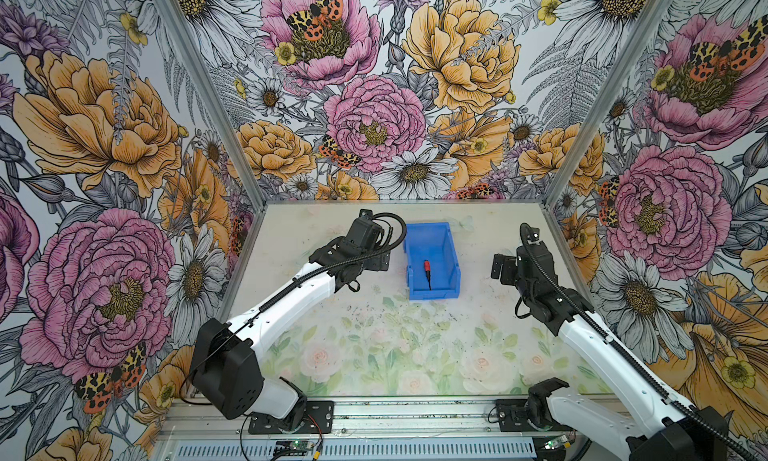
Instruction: Put the screwdriver in the bin
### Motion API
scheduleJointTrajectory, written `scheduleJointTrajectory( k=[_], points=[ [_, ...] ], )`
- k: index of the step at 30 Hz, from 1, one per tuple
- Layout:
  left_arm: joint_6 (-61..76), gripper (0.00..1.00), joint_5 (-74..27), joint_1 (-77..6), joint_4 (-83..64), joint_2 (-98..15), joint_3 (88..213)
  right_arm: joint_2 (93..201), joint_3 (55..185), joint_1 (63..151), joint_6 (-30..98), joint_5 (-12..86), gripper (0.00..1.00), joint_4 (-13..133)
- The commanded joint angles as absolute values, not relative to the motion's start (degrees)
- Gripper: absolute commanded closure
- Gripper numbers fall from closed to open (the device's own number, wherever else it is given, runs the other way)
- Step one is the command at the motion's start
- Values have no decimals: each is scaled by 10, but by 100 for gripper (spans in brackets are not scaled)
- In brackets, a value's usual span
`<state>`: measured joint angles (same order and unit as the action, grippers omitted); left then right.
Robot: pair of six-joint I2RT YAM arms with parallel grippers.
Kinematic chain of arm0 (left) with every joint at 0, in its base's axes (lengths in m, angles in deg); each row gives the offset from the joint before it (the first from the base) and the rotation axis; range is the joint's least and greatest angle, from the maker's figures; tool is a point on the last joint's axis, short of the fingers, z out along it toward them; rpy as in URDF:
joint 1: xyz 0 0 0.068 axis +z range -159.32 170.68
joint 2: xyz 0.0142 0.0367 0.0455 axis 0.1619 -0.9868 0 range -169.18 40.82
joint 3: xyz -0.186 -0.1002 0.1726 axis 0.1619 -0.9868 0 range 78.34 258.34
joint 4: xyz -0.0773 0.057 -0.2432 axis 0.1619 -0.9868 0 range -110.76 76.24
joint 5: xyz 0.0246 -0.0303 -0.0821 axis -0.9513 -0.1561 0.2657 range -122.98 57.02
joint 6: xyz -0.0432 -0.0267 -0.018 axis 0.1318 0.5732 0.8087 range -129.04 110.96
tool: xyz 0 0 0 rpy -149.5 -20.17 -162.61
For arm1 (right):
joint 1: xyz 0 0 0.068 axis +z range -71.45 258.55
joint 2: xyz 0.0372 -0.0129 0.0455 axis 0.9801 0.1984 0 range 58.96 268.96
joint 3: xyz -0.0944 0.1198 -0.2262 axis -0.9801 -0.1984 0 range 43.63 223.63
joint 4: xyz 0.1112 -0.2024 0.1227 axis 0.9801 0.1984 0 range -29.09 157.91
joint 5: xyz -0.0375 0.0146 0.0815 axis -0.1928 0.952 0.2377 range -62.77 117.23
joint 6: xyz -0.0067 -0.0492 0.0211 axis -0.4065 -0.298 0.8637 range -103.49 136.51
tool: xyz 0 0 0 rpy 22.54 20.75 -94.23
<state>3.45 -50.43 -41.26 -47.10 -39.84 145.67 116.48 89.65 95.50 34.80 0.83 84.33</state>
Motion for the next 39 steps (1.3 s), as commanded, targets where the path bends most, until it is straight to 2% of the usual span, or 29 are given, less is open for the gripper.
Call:
scheduleJointTrajectory(
  k=[1,7,10,13,21,28,31,39],
  points=[
    [-20,1,-462,-377,-380,-350,1392,1164,889,951,371,-76,1,806],
    [-8,1,-500,-303,-292,-273,1281,1138,820,936,336,-53,0,702],
    [2,2,-533,-257,-291,-271,1254,1160,800,919,314,-65,1,657],
    [11,1,-526,-214,-296,-276,1248,1191,782,891,278,-32,1,606],
    [-28,1,-563,-178,-190,-280,1192,1250,731,837,230,49,0,516],
    [-63,1,-462,-137,-4,-280,1087,1309,688,822,218,110,0,418],
    [-81,1,-466,-133,94,-281,1032,1314,682,820,227,109,0,389],
    [-50,1,-467,-104,210,-318,991,1371,711,803,228,127,0,344]
  ],
)
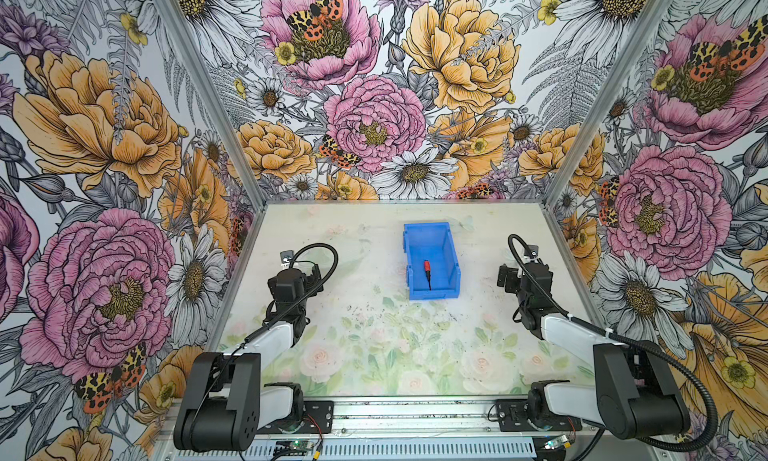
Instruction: Put the screwdriver in the bin
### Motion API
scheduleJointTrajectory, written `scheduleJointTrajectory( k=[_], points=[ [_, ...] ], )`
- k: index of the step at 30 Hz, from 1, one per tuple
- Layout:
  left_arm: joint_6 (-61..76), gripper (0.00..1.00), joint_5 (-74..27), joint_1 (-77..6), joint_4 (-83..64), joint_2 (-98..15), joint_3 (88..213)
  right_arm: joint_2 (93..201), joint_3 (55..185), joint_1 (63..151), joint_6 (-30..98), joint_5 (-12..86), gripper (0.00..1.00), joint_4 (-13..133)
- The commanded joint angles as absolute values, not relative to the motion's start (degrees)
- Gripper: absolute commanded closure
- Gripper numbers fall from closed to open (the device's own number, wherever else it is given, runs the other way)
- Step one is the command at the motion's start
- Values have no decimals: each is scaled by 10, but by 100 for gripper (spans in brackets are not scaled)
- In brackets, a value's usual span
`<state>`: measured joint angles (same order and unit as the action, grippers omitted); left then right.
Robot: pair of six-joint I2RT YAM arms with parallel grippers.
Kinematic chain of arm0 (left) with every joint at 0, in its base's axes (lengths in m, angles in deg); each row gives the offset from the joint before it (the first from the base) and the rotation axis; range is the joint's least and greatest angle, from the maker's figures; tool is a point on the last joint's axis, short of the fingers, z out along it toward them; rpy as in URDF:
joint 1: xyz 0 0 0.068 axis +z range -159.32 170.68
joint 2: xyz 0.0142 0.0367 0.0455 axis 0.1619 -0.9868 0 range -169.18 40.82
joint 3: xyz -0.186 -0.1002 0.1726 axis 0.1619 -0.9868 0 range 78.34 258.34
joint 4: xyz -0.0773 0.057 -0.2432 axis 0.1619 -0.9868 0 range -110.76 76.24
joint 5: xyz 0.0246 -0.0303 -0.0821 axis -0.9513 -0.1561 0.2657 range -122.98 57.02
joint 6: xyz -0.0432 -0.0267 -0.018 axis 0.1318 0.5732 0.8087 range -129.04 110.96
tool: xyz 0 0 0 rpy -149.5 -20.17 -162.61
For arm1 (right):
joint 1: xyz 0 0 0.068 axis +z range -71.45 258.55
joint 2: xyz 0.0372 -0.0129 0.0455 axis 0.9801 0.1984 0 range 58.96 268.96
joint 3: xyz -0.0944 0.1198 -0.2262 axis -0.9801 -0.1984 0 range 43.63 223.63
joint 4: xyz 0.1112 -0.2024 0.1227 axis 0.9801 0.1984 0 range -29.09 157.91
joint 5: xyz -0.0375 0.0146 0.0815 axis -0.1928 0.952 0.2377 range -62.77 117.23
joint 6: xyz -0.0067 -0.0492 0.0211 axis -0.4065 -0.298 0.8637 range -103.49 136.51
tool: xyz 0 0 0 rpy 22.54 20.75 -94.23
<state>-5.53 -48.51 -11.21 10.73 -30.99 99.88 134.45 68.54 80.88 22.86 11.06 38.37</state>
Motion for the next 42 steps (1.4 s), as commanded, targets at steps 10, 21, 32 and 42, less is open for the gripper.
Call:
scheduleJointTrajectory(
  k=[10,21,32,42],
  points=[
    [-41,2,-491,-77,302,-385,1001,1435,763,791,224,163,1,337],
    [-84,1,-459,-98,405,-478,996,1437,763,780,218,209,1,332],
    [-85,1,-461,-100,411,-479,994,1471,668,769,213,227,1,125],
    [-98,1,-458,-110,412,-480,994,1473,673,773,212,219,1,133]
  ],
)
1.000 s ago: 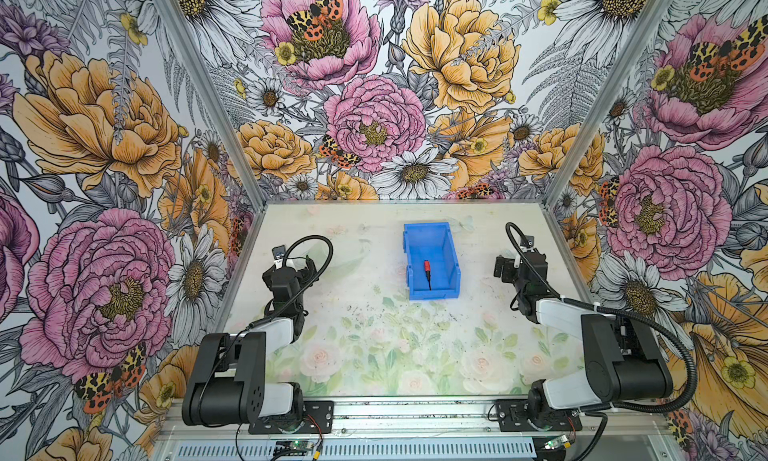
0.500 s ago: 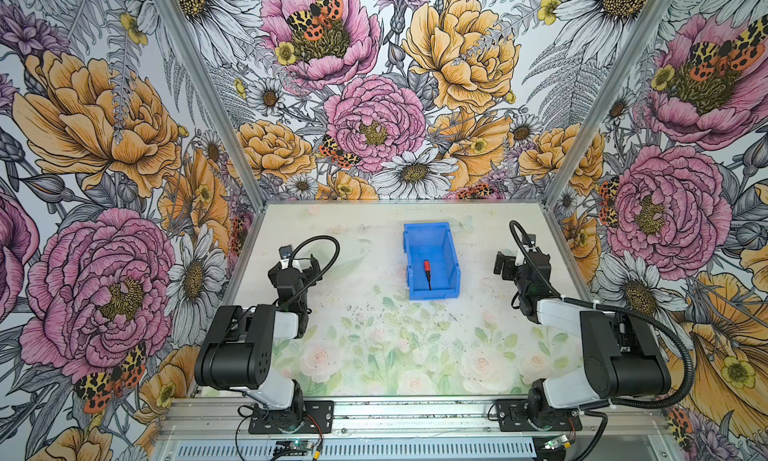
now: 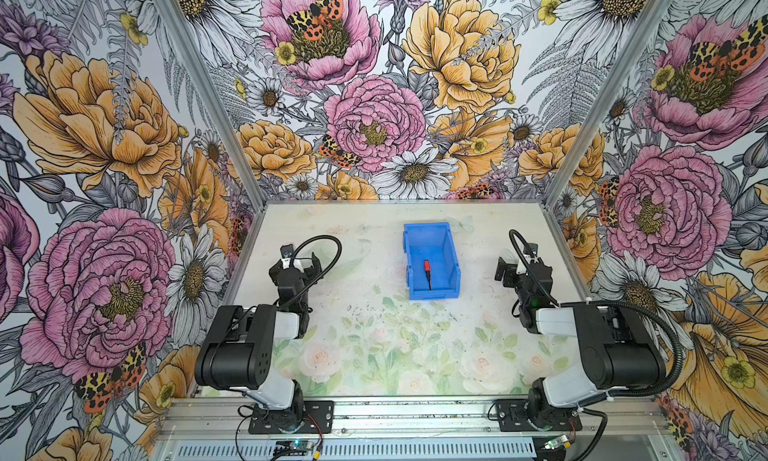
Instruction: Put the screwdriver in the bin
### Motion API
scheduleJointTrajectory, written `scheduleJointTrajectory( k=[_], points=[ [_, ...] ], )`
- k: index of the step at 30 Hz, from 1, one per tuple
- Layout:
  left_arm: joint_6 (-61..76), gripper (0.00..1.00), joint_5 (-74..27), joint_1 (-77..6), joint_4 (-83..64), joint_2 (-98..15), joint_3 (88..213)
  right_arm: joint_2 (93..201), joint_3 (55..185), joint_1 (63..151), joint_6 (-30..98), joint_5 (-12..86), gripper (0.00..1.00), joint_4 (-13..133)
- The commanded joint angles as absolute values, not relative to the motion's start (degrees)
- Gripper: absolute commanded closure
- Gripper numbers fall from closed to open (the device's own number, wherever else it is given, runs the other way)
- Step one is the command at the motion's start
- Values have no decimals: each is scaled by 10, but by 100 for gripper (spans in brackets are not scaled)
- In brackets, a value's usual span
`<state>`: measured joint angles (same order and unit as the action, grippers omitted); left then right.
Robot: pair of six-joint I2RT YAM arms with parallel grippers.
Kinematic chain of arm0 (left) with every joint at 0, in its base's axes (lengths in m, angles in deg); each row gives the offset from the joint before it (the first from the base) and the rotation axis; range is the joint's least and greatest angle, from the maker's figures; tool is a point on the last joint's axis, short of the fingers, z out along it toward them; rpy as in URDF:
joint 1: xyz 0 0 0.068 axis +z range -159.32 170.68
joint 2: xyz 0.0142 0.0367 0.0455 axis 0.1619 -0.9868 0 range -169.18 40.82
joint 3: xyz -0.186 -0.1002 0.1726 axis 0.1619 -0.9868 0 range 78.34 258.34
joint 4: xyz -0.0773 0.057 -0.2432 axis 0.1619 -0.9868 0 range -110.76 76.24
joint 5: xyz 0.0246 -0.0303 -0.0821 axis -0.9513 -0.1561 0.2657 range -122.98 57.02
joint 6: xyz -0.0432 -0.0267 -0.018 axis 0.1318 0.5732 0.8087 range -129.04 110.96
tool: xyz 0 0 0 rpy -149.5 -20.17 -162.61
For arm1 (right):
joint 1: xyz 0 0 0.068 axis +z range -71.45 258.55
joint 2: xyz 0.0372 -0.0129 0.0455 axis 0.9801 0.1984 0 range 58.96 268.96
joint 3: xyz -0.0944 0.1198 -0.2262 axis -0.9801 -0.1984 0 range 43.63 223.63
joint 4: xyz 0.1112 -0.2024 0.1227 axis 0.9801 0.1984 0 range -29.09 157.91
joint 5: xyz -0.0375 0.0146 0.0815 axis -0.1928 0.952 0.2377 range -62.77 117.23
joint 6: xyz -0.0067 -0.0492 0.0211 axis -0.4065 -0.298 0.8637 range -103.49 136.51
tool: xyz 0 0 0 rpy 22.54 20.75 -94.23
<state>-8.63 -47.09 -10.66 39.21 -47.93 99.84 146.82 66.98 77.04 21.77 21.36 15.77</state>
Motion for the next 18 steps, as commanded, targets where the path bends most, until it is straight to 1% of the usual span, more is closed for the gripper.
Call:
scheduleJointTrajectory(
  k=[1,3,18],
  points=[
    [-97,1,-456,-108,410,-480,996,1472,673,774,213,219,1,133],
    [-89,1,-413,-93,396,-479,1000,1472,673,773,212,219,1,133],
    [-97,1,-418,-99,399,-480,1000,1472,671,773,213,219,0,132]
  ],
)
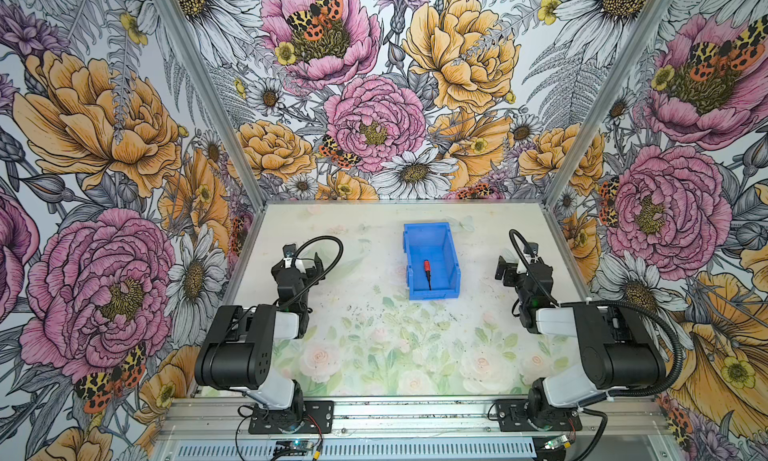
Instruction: Put the screwdriver in the bin
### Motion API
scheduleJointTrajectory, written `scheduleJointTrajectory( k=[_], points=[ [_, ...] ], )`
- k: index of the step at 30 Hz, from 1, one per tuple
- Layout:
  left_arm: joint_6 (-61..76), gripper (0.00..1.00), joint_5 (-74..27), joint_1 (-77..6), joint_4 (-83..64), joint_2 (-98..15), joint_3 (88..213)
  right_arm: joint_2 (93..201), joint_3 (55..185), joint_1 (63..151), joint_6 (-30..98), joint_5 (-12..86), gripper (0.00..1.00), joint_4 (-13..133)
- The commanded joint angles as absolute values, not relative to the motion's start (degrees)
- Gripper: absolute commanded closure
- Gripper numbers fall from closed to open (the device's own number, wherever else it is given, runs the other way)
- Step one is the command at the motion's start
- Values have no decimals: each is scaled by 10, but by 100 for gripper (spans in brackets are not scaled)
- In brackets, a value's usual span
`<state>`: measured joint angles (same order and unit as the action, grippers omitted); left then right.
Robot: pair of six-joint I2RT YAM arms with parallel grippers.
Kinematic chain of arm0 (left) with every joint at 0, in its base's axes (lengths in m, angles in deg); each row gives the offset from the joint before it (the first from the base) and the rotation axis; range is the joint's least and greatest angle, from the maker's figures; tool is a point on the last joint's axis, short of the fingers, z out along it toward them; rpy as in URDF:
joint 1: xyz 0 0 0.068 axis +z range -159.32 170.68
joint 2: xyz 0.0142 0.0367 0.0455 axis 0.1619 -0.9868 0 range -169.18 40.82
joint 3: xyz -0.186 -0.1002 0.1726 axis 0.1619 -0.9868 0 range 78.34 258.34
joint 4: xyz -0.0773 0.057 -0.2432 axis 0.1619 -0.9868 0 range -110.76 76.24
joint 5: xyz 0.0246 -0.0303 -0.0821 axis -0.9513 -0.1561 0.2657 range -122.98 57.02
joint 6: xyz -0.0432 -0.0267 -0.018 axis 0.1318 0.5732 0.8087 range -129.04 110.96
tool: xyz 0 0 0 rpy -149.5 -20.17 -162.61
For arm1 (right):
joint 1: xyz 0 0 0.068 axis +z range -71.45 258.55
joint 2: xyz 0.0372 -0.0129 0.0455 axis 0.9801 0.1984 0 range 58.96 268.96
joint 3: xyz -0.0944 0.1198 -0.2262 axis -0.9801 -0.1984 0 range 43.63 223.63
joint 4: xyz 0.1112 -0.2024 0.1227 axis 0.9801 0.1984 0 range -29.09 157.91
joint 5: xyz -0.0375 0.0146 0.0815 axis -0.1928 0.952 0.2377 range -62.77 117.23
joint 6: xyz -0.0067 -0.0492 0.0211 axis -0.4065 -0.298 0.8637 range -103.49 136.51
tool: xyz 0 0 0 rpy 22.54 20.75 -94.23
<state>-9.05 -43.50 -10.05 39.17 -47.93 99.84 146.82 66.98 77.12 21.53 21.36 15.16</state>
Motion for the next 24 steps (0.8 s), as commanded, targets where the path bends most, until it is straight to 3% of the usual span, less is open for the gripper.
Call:
scheduleJointTrajectory(
  k=[1,24],
  points=[
    [-97,1,-417,-99,399,-479,1001,1472,671,773,213,219,1,132],
    [-91,1,-401,-91,400,-479,999,1469,665,774,211,219,1,123]
  ],
)
